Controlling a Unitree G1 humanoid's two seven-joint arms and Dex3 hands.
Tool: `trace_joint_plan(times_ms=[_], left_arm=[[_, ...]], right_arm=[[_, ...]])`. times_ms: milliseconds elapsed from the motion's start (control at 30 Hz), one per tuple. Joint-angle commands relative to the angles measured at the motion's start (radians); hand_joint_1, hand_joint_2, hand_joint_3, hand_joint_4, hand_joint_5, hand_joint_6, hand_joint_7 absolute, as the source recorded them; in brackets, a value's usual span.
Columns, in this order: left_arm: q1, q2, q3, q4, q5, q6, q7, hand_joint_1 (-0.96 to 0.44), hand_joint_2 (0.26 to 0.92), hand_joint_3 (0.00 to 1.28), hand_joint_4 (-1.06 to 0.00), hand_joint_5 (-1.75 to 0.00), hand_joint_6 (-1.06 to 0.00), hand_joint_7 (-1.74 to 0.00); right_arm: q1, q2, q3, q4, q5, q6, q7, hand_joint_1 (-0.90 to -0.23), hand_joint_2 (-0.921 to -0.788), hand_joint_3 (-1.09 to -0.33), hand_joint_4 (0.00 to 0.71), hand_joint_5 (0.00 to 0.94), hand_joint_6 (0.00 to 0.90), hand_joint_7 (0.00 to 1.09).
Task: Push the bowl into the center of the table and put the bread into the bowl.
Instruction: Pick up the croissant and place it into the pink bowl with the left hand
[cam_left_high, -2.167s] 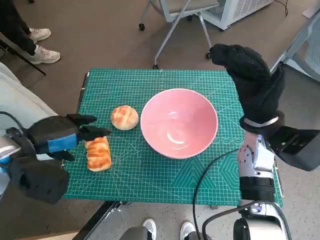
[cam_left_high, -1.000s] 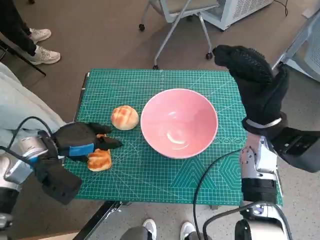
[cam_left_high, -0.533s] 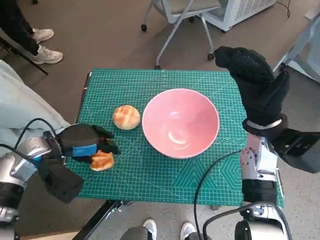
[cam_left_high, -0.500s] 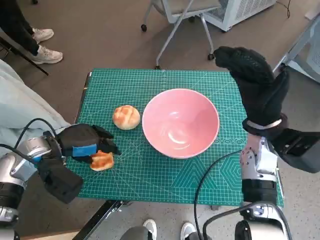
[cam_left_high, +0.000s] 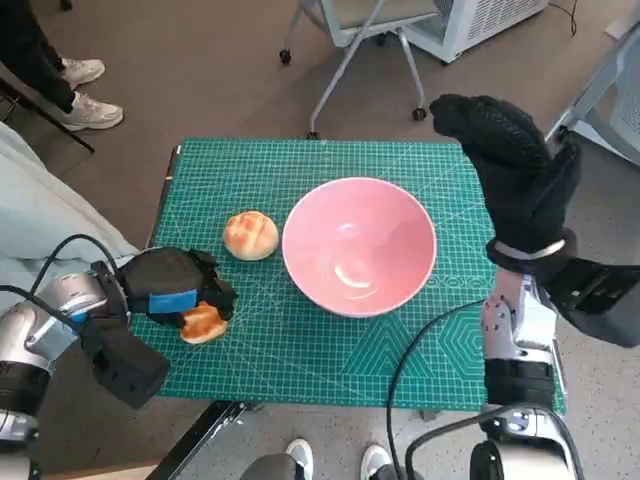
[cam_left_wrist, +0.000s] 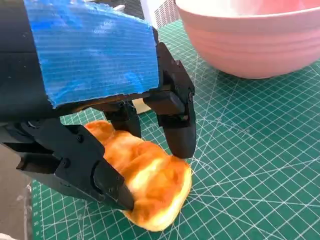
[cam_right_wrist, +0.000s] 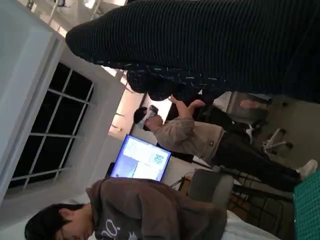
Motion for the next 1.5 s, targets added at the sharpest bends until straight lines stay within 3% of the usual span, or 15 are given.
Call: trace_joint_plan(times_ms=[33,267,567,1000,1500], left_arm=[[0.027,0.009,-0.009,0.000,0.008,0.001,0.000,0.00,0.920,0.03,-0.68,-1.15,-0.72,-1.09],[0.029,0.021,0.011,-0.024,-0.032,0.010,-0.022,0.00,0.920,0.03,-0.67,-1.18,-0.73,-1.06],[0.033,0.045,0.063,-0.099,-0.167,0.054,-0.115,0.00,0.920,0.03,-0.68,-1.17,-0.72,-1.06],[0.060,0.091,0.194,-0.334,-0.390,0.208,-0.249,0.00,0.920,0.02,-0.69,-1.05,-0.74,-1.15],[0.043,0.090,0.321,-0.544,-0.490,0.343,-0.289,0.00,0.920,0.01,-0.70,-1.04,-0.75,-1.13]], right_arm=[[0.024,-0.001,-0.001,0.008,0.008,0.011,0.007,-0.681,-0.921,-0.748,0.157,0.005,-0.001,0.50],[0.025,0.000,-0.001,0.008,0.010,0.015,0.009,-0.680,-0.921,-0.750,0.156,0.004,-0.001,0.50],[0.032,0.002,-0.001,0.002,0.011,0.012,0.012,-0.674,-0.921,-0.758,0.156,0.003,-0.001,0.50],[0.036,0.001,-0.007,0.005,0.014,0.007,0.013,-0.677,-0.921,-0.765,0.158,0.003,-0.001,0.50],[0.032,-0.002,-0.016,0.017,0.017,-0.004,0.011,-0.672,-0.921,-0.764,0.162,0.004,0.006,0.50]])
